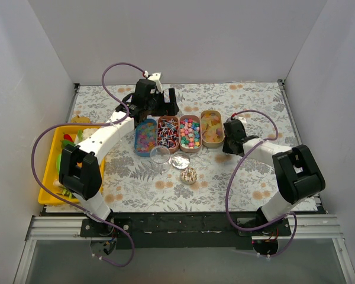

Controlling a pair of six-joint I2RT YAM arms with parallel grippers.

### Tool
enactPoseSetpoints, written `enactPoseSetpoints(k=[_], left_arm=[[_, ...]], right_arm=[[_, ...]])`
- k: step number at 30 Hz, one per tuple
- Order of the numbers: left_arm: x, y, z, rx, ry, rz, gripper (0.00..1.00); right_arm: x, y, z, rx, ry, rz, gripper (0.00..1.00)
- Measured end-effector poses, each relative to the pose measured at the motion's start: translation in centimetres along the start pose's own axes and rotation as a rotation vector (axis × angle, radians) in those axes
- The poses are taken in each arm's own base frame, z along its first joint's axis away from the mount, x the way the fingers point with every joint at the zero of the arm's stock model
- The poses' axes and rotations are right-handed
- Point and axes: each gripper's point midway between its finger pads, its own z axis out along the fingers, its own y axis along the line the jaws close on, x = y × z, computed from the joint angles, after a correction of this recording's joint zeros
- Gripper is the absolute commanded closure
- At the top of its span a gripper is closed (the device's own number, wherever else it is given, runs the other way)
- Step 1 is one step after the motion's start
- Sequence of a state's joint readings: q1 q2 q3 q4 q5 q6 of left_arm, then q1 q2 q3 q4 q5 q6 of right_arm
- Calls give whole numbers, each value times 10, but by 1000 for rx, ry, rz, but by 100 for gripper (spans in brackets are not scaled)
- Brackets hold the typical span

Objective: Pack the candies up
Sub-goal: Pick up the spatula from the center of the board.

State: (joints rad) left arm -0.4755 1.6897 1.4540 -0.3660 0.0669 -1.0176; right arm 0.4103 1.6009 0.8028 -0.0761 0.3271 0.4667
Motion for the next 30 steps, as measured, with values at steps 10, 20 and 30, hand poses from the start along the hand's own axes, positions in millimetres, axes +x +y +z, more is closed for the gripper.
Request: enactPoseSetpoints(k=[10,20,30], left_arm=[[2,0,2,-1,6,-10,2],[5,-9,1,39,26,-66,2],[5,-69,-15,338,101,-209,2]], right_arm=[[1,-9,-27,5,18,-30,99],[-28,2,-89,-116,-49,-29,99],[-31,48,-148,-476,-84,-153,99]])
